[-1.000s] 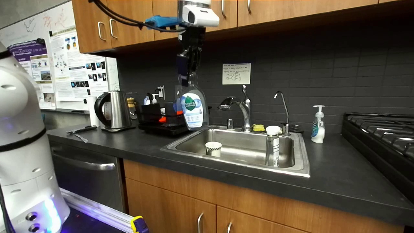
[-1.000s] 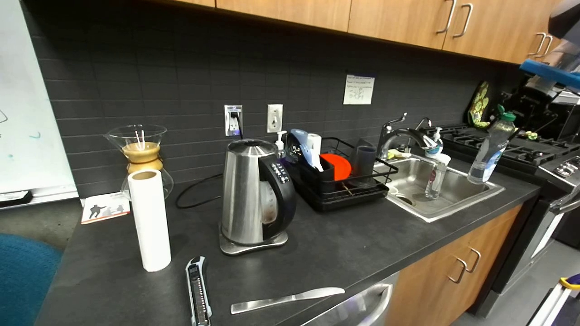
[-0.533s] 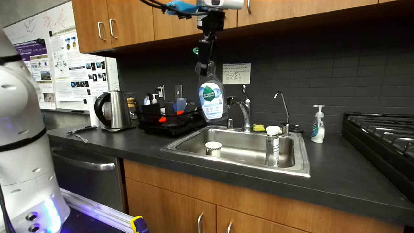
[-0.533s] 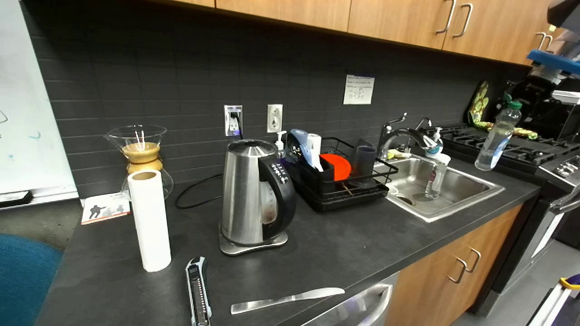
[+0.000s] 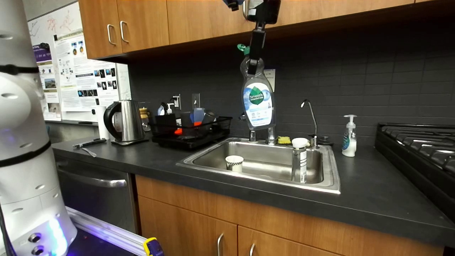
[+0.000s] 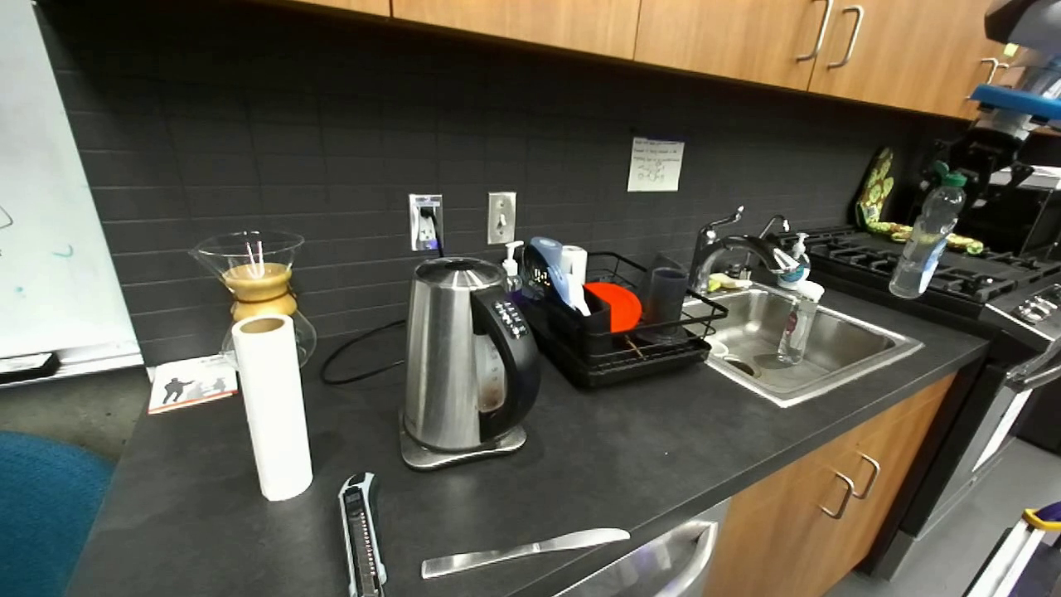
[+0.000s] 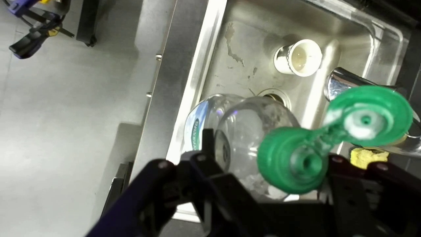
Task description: Move the dishwashing liquid bottle to the right side of the counter.
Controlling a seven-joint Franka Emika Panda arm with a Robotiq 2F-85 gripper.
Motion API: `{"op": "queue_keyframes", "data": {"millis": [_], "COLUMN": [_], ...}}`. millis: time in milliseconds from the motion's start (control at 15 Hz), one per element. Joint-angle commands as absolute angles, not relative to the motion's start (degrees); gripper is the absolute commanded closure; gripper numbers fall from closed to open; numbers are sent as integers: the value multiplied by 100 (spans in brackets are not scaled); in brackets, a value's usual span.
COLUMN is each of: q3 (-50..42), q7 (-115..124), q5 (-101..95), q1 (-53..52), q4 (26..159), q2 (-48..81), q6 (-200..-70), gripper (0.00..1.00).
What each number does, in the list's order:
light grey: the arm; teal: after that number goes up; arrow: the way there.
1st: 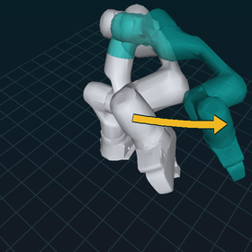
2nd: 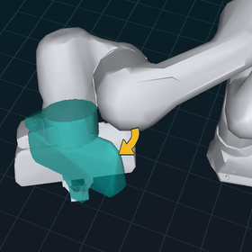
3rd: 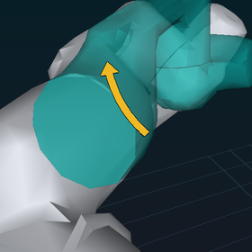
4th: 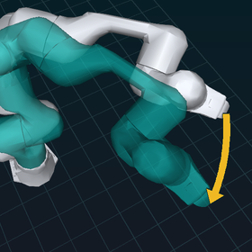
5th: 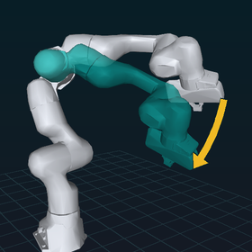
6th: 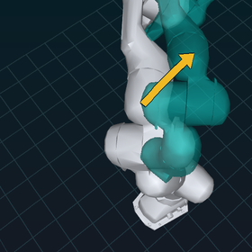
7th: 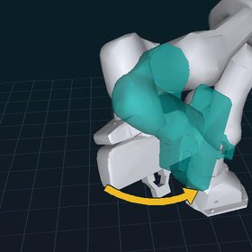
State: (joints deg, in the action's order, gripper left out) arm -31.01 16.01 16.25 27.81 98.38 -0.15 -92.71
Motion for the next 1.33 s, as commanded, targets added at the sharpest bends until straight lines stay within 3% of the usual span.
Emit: {"op": "queue_keyframes", "data": {"millis": [0, 667, 1267], "q3": [-3234, -2529, -2402], "q7": [1103, 286, 127], "q5": [1971, 2397, 2674], "q1": [3070, 4860, 5392], "q4": [8631, 5963, 3877], "q2": [927, 2850, 4218], "q6": [-8671, -7857, -7295], "gripper": [66, 66, 66]}}
